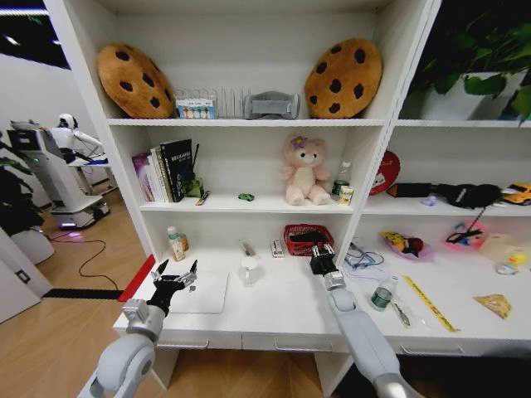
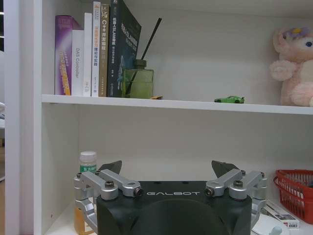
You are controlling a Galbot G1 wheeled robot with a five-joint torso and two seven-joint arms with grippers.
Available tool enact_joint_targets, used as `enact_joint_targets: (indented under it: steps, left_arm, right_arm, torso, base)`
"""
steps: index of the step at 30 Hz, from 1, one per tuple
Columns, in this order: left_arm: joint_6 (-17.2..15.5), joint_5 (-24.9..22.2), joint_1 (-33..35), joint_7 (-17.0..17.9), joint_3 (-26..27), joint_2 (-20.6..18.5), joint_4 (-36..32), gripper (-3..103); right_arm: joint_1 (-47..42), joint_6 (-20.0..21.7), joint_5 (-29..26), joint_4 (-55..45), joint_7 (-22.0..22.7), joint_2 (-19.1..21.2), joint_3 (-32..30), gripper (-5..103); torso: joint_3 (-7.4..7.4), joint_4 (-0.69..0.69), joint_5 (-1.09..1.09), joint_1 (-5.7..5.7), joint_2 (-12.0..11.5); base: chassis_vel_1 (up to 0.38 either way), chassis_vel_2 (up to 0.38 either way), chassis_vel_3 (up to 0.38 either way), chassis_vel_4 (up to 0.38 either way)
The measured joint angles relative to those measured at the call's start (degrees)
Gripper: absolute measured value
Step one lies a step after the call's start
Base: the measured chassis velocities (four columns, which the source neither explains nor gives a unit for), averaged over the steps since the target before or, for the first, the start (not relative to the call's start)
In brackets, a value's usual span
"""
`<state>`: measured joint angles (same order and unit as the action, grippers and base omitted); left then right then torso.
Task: Organize the objects on the table.
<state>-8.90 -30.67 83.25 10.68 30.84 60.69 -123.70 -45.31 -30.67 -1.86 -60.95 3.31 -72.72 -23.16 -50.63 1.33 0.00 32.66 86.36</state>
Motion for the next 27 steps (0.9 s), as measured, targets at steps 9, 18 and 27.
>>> enact_joint_targets:
  steps: [9, 18, 27]
  left_arm:
    - [0.0, 0.0, 0.0, 0.0, 0.0, 0.0, 0.0, 100]
    - [0.0, 0.0, 0.0, 0.0, 0.0, 0.0, 0.0, 100]
    - [0.0, 0.0, 0.0, 0.0, 0.0, 0.0, 0.0, 100]
  right_arm:
    - [-7.4, 7.5, -2.2, -14.5, 5.4, 4.0, 0.3, 74]
    - [-25.4, 33.1, -11.9, -43.7, 11.4, 10.8, 0.5, 100]
    - [-40.1, 41.3, -11.9, -62.0, 5.3, 9.3, -7.0, 100]
  torso:
    - [0.0, 0.0, -0.01, 0.0, 0.0]
    - [0.01, -0.01, 0.0, 0.0, 0.0]
    - [0.01, -0.01, -0.01, -0.01, 0.0]
  base:
    - [0.0, 0.0, 0.0, 0.0]
    - [0.0, 0.0, 0.0, 0.0]
    - [0.0, 0.0, 0.0, 0.0]
